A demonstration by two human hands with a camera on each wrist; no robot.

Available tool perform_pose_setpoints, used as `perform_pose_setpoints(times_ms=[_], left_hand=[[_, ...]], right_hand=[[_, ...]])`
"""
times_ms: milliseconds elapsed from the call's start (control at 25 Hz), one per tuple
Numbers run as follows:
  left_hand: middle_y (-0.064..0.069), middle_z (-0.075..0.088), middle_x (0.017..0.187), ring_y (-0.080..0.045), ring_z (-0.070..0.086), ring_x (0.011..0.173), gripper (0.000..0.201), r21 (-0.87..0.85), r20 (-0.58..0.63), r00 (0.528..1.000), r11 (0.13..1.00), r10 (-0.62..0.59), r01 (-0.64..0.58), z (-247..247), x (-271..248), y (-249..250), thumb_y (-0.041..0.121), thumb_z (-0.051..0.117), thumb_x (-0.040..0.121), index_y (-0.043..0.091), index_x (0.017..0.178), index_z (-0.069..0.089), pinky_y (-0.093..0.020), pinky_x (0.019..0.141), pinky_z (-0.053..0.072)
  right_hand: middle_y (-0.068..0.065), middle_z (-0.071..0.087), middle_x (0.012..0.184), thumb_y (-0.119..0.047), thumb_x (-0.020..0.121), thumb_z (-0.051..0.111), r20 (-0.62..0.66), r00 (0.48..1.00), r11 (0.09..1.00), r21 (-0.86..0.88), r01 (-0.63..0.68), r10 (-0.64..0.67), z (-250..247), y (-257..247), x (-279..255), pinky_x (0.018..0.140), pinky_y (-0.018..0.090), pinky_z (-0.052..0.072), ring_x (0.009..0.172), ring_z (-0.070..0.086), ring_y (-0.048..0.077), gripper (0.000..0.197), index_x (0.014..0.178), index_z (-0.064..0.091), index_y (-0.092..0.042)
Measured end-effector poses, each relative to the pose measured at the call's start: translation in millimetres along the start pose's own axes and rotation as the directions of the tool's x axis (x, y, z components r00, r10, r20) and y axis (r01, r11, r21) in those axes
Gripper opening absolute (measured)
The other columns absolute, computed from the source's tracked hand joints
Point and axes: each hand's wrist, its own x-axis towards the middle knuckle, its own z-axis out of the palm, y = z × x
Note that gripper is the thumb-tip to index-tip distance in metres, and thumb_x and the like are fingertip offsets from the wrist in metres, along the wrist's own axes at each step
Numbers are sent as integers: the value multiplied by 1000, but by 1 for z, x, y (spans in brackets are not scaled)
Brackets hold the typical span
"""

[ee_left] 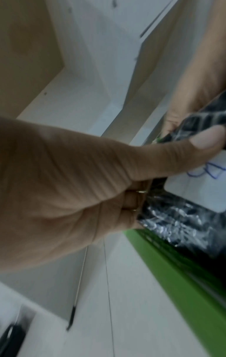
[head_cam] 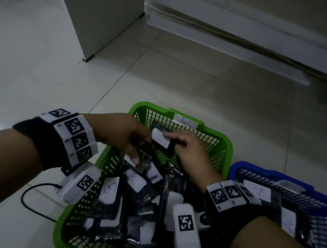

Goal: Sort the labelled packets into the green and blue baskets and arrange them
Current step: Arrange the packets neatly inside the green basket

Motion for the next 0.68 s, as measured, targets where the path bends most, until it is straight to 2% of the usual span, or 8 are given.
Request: perform_pose_setpoints(times_ms=[80,160,240,400,440,520,600,680], left_hand=[[20,63,85,7,57,76,39,-68,-72,996,996,-61,56,-3,-6,0,41,82,65,33,98,63,-9,66,43],[16,66,88,4,59,79,38,-113,-129,984,988,-121,106,-4,-11,-1,42,81,65,31,97,63,-14,72,46],[11,67,92,-4,61,84,42,-164,-184,967,976,-176,146,-3,-14,-3,43,81,64,28,100,64,-25,80,49],[9,67,99,-9,62,90,43,-233,-248,944,959,-220,162,-2,-11,-4,43,80,66,31,103,60,-27,81,48],[8,67,101,-10,62,91,43,-237,-265,938,958,-225,163,-2,-9,-4,42,79,68,31,105,60,-26,81,47],[8,66,102,-11,61,92,46,-257,-307,922,953,-235,158,-2,-4,-4,39,77,72,30,113,59,-23,79,46],[10,65,100,-8,61,88,52,-285,-349,899,944,-266,169,-2,-3,-6,37,77,73,30,120,57,-14,70,43],[9,64,99,-7,60,85,50,-312,-395,863,930,-313,194,-3,-4,-10,35,78,72,31,118,58,-13,66,40]], right_hand=[[6,67,114,6,87,43,96,980,967,171,-190,176,5,4,2,95,37,52,100,65,26,42,99,73,-20],[17,68,113,6,88,38,162,946,899,300,-320,282,9,6,5,92,47,53,99,66,32,41,100,71,-15],[21,65,118,4,93,37,214,925,852,367,-374,314,9,3,7,94,46,51,104,64,34,37,107,68,-10],[3,55,136,-28,101,39,150,967,969,105,-223,206,-7,-4,8,109,41,37,126,49,20,33,124,61,-20],[0,57,134,-37,100,40,150,972,976,95,-194,178,-10,-6,7,103,39,43,122,52,18,36,124,61,-21],[3,65,117,-40,95,49,156,976,981,92,-170,154,-13,-7,4,76,34,54,97,62,19,36,117,64,-15],[10,67,94,-27,94,56,45,989,988,50,-145,143,-12,-7,2,57,30,48,62,58,19,26,108,65,-8],[12,68,90,-20,94,55,-83,972,974,65,-216,221,-10,-2,5,51,27,45,50,52,17,23,109,64,-4]])
